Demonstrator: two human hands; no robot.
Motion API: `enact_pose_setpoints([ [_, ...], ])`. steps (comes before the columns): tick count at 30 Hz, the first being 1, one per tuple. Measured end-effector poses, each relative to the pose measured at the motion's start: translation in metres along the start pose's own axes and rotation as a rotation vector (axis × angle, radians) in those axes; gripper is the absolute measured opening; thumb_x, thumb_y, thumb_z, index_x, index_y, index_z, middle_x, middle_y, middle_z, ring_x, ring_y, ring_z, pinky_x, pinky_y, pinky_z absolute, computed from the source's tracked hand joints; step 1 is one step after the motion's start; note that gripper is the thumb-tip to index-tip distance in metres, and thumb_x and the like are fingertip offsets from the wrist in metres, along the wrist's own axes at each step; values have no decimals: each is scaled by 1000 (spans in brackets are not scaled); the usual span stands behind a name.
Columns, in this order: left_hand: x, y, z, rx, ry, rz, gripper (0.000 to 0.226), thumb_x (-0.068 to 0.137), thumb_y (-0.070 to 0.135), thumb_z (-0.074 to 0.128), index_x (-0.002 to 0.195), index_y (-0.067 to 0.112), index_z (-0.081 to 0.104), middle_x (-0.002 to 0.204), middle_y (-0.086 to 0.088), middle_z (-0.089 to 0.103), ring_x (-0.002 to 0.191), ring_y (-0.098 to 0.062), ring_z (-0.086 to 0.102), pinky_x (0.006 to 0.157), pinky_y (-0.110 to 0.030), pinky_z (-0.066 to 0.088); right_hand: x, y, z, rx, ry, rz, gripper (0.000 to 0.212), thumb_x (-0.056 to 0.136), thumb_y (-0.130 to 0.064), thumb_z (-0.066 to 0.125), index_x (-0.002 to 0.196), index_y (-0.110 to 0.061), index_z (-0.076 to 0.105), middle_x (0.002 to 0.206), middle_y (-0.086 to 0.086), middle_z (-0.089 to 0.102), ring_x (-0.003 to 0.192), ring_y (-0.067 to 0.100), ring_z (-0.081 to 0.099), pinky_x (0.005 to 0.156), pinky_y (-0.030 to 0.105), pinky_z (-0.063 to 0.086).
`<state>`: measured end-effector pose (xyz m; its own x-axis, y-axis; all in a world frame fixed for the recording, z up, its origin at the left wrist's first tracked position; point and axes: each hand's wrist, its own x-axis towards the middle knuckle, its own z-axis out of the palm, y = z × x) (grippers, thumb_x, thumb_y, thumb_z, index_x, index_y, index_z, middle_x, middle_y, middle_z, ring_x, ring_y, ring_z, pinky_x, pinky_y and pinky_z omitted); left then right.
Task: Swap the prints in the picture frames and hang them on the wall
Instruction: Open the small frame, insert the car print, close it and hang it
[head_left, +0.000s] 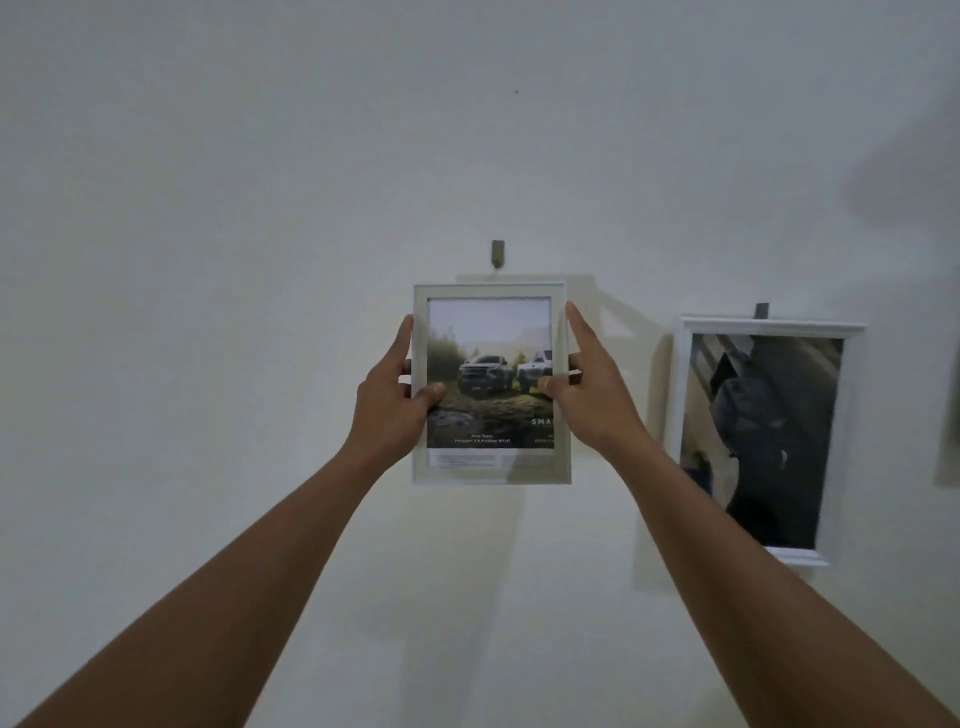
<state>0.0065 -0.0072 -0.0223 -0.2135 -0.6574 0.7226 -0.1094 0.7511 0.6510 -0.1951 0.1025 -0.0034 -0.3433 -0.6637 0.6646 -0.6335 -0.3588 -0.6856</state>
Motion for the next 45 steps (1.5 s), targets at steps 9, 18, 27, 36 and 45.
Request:
enact_pose_setpoints([
  [9,70,-16,16,6,28,85,86,90,14,66,151,48,15,110,0,62,82,-18,69,67,-9,50,60,3,12,-96,111,-27,87,96,-9,60,152,-52,9,154,4,38,135,23,42,99,32,41],
  [18,69,-23,23,46,74,147,84,91,12,66,154,38,16,111,9,54,86,-6,56,65,5,36,56,15,20,-130,146,-64,86,97,-11,59,153,-51,6,156,-1,35,136,21,40,107,35,39],
  [27,70,-20,22,47,71,153,84,91,12,66,153,39,18,109,7,57,81,-7,59,62,3,38,56,12,20,-125,168,-69,88,96,-10,60,150,-55,8,145,7,46,100,13,37,107,49,44],
  [36,74,-20,26,54,76,144,84,91,14,66,153,42,17,104,7,58,87,-21,63,66,-4,41,60,9,15,-158,149,-45,87,97,-12,60,151,-54,6,139,3,50,100,14,40,107,48,43],
  [45,77,-23,28,232,116,183,86,91,21,67,155,37,11,87,-5,55,84,-19,54,73,-25,39,61,11,20,-285,196,-66,87,98,-14,57,154,-45,-2,104,1,49,73,5,46,78,27,41],
])
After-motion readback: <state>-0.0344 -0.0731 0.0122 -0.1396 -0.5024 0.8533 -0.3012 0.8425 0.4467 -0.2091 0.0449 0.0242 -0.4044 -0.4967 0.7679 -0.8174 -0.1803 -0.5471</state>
